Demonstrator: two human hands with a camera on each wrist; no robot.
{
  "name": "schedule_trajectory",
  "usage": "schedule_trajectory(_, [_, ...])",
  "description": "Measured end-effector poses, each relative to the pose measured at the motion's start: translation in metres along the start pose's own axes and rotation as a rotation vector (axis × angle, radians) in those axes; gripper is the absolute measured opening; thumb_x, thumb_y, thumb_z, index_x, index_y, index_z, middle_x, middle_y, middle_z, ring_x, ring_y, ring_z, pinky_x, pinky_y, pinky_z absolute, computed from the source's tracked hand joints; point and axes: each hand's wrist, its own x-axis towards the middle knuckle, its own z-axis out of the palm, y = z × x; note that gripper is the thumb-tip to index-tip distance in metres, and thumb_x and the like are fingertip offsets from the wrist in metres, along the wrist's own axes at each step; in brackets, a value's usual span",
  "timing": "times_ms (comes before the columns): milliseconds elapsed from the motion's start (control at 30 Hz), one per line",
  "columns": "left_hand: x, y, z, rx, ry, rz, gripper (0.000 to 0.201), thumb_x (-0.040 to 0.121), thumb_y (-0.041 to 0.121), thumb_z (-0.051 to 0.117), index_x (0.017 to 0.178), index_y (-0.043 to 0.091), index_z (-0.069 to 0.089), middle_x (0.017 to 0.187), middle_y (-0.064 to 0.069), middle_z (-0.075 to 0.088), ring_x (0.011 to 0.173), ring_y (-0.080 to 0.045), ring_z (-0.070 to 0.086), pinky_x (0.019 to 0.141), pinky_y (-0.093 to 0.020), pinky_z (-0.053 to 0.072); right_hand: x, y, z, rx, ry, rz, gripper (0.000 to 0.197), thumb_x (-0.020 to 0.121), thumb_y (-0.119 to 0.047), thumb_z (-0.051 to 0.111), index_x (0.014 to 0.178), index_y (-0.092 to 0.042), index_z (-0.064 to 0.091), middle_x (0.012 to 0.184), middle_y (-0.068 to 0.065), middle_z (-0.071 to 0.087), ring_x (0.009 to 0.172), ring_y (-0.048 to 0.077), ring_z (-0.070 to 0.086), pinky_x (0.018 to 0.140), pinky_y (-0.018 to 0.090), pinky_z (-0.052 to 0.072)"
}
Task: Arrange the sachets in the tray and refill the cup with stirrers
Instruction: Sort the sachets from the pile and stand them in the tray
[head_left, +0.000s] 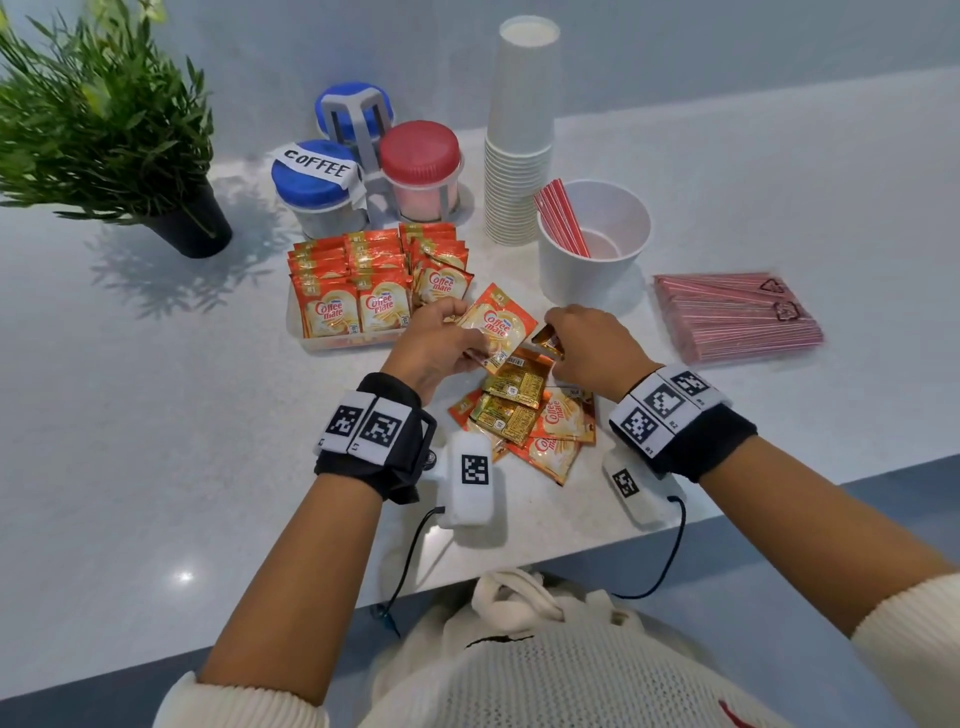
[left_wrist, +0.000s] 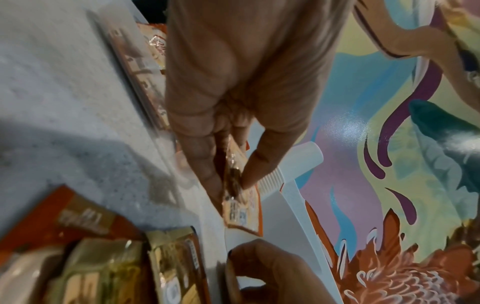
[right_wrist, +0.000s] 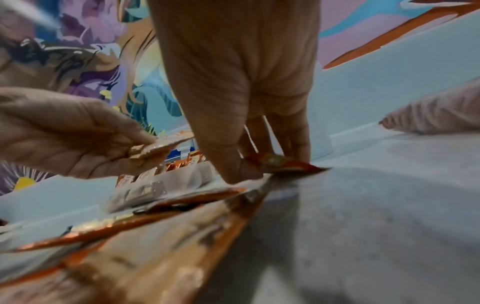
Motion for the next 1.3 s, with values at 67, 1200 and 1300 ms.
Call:
schedule_trajectory(67, [0.0, -0.001, 0.001, -0.004, 0.015, 0.008, 0.028, 0.082, -0.01, 0.057, 0.104, 0.008, 0.054, 0.087, -0.008, 0.062, 0.073, -0.016, 0.059, 0.058, -0.018, 0.054, 0.001, 0.001, 0.001, -0.006, 0.047, 0.013, 0.029, 0.087, -0.007, 0.055, 0.115, -0.004, 0.048, 0.112, 0.018, 0.059, 0.098, 0.035, 0.058, 0.073, 0.035, 0.044])
schedule_trajectory(1200, [-0.01, -0.01, 0.007, -0.132, 0.265, 0.22, 0.01, 0.087, 0.003, 0.06, 0.095, 0.008, 0.064, 0.091, -0.009, 0.066, 0.079, -0.019, 0.061, 0.067, -0.026, 0.051, -0.008, -0.024, -0.025, 1.313, -0.131, 0.151, 0.026, 0.083, -0.003, 0.064, 0.108, 0.002, 0.058, 0.077, 0.01, 0.064, 0.057, 0.014, 0.062, 0.048, 0.016, 0.048])
schedule_trajectory(1300, [-0.011, -0.01, 0.004, -0.124, 0.213, 0.184, 0.01, 0.087, 0.003, 0.06, 0.086, 0.012, 0.063, 0.084, -0.006, 0.065, 0.073, -0.017, 0.06, 0.064, -0.025, 0.049, -0.005, -0.024, -0.026, 1.335, -0.016, 0.174, 0.017, 0.085, 0.001, 0.059, 0.103, 0.002, 0.058, 0.071, 0.009, 0.059, 0.052, 0.01, 0.056, 0.047, 0.014, 0.047])
